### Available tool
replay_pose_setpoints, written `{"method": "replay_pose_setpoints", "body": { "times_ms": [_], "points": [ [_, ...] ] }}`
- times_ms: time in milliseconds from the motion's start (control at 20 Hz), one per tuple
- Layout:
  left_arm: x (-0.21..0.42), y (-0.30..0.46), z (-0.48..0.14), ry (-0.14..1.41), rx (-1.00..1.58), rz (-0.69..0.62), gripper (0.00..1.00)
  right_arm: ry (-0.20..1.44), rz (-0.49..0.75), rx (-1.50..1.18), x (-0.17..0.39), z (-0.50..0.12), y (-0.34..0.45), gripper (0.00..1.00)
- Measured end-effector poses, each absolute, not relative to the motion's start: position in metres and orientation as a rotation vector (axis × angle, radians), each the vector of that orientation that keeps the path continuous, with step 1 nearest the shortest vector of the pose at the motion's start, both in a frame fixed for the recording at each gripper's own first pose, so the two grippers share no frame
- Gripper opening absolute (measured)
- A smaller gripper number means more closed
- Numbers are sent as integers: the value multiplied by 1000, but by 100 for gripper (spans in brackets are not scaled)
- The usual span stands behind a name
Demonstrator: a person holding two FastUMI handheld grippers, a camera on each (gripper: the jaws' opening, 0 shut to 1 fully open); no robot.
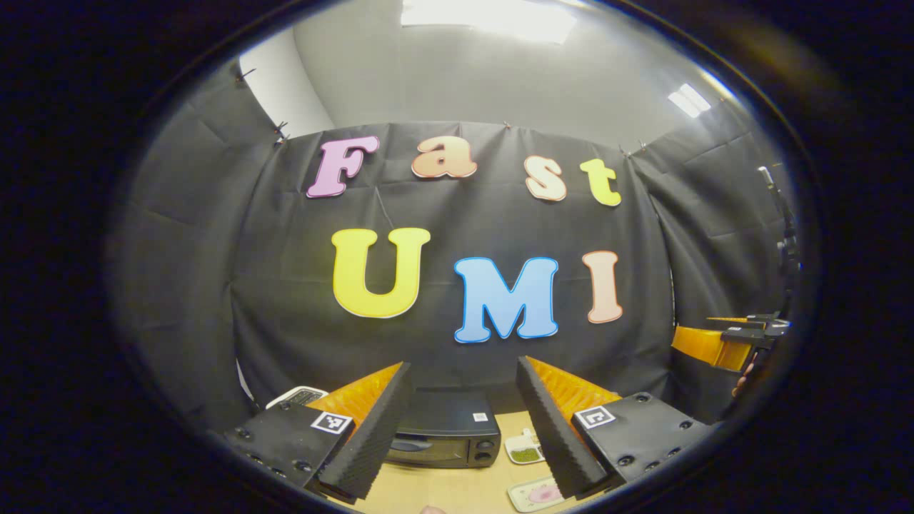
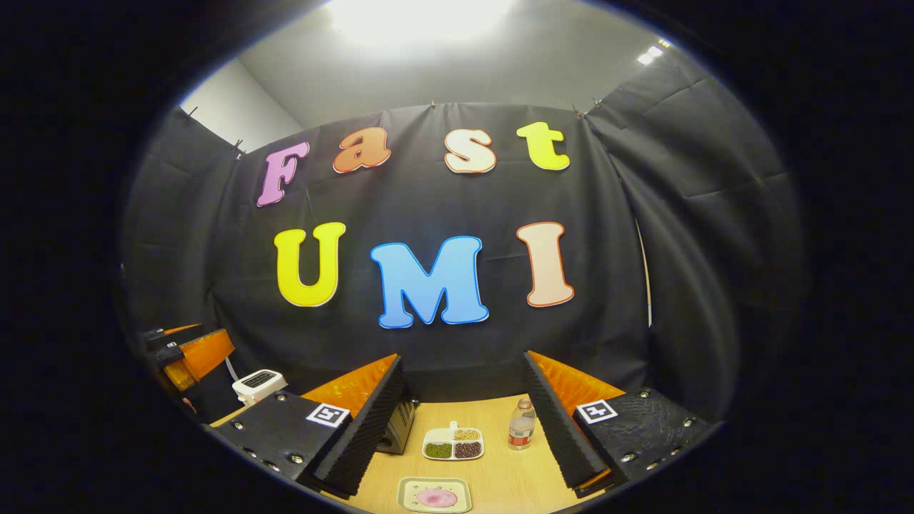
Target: Open the electric oven with the left hand, put the food in, and close the electric oven.
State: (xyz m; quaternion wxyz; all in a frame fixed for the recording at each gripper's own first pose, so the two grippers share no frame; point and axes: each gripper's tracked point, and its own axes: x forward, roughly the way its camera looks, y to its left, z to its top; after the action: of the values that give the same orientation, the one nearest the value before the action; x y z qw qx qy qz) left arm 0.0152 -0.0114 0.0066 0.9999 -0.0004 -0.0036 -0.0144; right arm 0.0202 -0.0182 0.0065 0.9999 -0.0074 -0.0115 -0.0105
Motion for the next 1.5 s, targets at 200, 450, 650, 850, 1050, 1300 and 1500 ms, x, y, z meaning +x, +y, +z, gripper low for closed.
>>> {"method": "replay_pose_setpoints", "body": {
  "times_ms": [200, 450, 650, 850, 1050, 1300, 1500],
  "points": [
    [19, 9, 0, -1, -6, -31, 100, -38, -36, -30, 21, 8, -4, 100],
    [32, 33, -27, 61, -17, -29, 100, -15, -35, -41, 24, -4, 12, 99],
    [60, 44, -80, 180, -27, -48, 97, -6, -32, -40, 28, -11, 22, 100],
    [97, 59, -145, 295, 22, -41, 100, 14, -38, -40, 34, -20, 24, 100],
    [135, 67, -217, 411, 53, -45, 92, 42, -59, -60, 38, -33, 19, 100],
    [177, 72, -279, 506, 23, -60, 98, 76, -100, -72, 41, -44, 8, 99],
    [198, 80, -319, 581, 5, -39, 100, 106, -140, -90, 44, -52, -2, 99]
  ]
}}
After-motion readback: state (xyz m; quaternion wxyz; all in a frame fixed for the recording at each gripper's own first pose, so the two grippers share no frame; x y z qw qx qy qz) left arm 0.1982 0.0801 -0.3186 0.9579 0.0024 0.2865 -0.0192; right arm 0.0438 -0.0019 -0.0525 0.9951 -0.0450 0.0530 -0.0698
